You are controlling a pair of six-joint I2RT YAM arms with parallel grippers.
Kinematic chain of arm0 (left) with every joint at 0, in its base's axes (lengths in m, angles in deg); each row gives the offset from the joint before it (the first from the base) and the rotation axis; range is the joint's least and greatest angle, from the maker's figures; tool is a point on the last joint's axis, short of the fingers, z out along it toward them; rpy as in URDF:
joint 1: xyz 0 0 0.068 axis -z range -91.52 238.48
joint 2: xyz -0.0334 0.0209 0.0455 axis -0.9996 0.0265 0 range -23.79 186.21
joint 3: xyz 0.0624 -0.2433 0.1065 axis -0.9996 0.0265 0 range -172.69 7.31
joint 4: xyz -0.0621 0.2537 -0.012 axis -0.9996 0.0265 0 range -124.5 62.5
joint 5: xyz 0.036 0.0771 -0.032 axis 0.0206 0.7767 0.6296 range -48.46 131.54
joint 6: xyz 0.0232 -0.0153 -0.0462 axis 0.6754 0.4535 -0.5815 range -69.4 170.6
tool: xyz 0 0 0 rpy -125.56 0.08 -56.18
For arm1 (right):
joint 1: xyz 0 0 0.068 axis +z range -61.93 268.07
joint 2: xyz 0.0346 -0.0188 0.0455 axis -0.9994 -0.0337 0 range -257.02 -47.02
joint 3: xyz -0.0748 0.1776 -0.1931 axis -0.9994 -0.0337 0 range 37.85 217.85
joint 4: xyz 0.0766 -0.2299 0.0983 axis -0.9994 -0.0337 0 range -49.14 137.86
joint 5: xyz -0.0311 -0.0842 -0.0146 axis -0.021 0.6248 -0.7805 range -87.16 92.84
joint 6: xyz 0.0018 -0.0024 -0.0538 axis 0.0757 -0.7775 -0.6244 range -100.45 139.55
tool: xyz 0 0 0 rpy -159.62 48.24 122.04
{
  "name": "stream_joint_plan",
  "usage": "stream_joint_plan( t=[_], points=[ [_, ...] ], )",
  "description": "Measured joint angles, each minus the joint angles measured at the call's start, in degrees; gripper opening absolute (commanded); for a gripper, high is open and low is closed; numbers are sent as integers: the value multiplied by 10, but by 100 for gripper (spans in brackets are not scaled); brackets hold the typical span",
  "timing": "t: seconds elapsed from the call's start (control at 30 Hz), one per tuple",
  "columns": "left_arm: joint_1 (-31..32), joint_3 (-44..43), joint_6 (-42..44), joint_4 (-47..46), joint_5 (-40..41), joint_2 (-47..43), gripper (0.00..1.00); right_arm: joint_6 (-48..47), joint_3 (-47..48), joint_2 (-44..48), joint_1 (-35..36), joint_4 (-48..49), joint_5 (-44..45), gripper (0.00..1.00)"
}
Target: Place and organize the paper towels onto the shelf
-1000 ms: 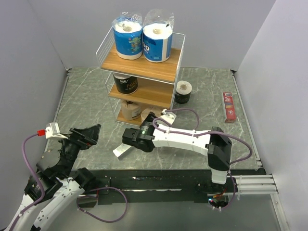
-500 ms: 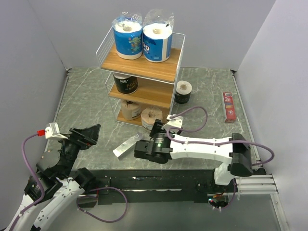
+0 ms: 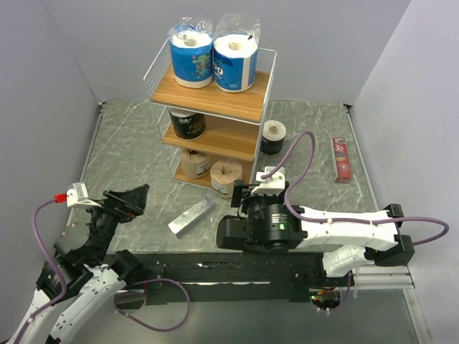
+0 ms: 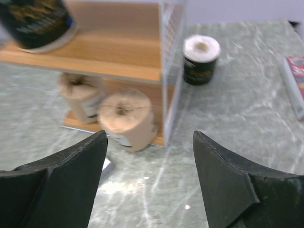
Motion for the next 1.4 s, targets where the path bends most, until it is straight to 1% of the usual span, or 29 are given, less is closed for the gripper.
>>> stream_joint_plan(
  t=[0.03, 0.17, 0.3, 0.37, 0.4, 0.43, 0.47, 0.5, 0.57, 0.6, 0.67, 0.77, 0.8, 0.83, 0.9, 0.93, 1.0, 1.03, 1.13, 1.27, 1.4],
  points=[
    [0, 0, 0, 0, 1, 0, 97, -10, 13, 1, 8, 0, 4, 83],
    [0, 0, 0, 0, 3, 0, 97, -32, 49, 3, 39, 1, 8, 98],
    [0, 0, 0, 0, 5, 4, 96, -44, 60, 14, 53, 1, 0, 99],
    [0, 0, 0, 0, 6, 6, 96, -84, 63, 24, 55, 5, -12, 100],
    [0, 0, 0, 0, 7, 8, 96, -139, 59, 37, 55, 33, -25, 99],
    [0, 0, 0, 0, 7, 8, 96, -210, 48, 55, 55, 95, -45, 100],
    [0, 0, 0, 1, 7, 9, 96, -304, 21, 82, 55, 183, -71, 99],
    [0, 0, 0, 0, 7, 9, 97, -392, -17, 120, 54, 264, -119, 100],
    [0, 0, 0, 1, 7, 9, 96, -521, -90, 194, 45, 385, -227, 99],
    [0, 0, 0, 1, 7, 9, 96, -568, -106, 219, 33, 422, -268, 100],
    [0, 0, 0, 2, 7, 9, 96, -628, -106, 235, 5, 471, -318, 100],
    [0, 0, 0, 2, 7, 9, 97, -687, -99, 232, -39, 518, -382, 98],
    [0, 0, 0, 2, 7, 9, 96, -699, -99, 224, -50, 523, -399, 97],
    [0, 0, 0, 2, 7, 9, 96, -712, -101, 214, -59, 529, -412, 87],
    [0, 0, 0, 2, 7, 9, 97, -740, -111, 181, -70, 535, -436, 72],
    [0, 0, 0, 2, 7, 9, 96, -753, -116, 166, -75, 536, -446, 58],
    [0, 0, 0, 2, 7, 9, 96, -784, -123, 117, -86, 536, -477, 46],
    [0, 0, 0, 2, 7, 9, 96, -798, -123, 85, -94, 533, -494, 36],
    [0, 0, 0, 2, 8, 6, 96, -830, -123, 1, -128, 526, -543, 24],
    [0, 0, -1, 3, 13, -3, 96, -863, -121, -83, -169, 515, -580, 19],
    [0, 0, -1, 5, 20, -7, 97, -888, -115, -143, -187, 511, -597, 16]
  ],
)
